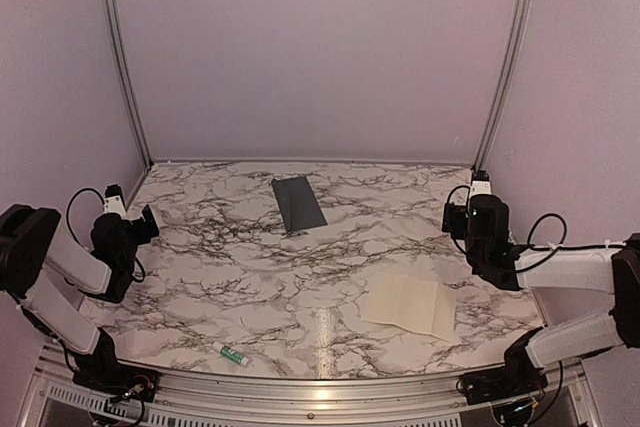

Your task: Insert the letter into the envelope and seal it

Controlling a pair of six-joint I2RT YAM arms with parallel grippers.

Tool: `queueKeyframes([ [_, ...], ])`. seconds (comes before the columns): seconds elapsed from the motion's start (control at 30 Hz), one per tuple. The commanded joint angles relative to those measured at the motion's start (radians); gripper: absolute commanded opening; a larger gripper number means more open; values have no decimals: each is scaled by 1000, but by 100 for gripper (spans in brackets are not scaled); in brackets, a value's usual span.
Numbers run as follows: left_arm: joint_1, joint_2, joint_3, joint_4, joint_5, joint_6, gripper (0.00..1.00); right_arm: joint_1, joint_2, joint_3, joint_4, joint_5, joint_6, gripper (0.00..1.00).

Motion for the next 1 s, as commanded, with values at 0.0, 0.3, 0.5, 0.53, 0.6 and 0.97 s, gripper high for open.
queueKeyframes([
  [0.0, 1, 5, 9, 20, 10, 12, 99, -15, 44, 16, 50, 65, 30, 98],
  [0.3, 1, 5, 8, 20, 10, 13, 99, -21, 82, 36, 48, 37, 50, 98],
  [0.5, 1, 5, 9, 20, 10, 13, 99, -37, 79, 34, 54, 3, 49, 98],
  [0.53, 1, 5, 9, 20, 10, 14, 99, -39, 72, 25, 59, 8, 54, 98],
  [0.6, 0, 2, 5, 23, 10, 16, 99, -42, 54, 5, 91, -4, 53, 99],
  [0.97, -37, -190, 72, -235, -96, 25, 99, -36, 46, 186, -220, -259, 140, 99],
])
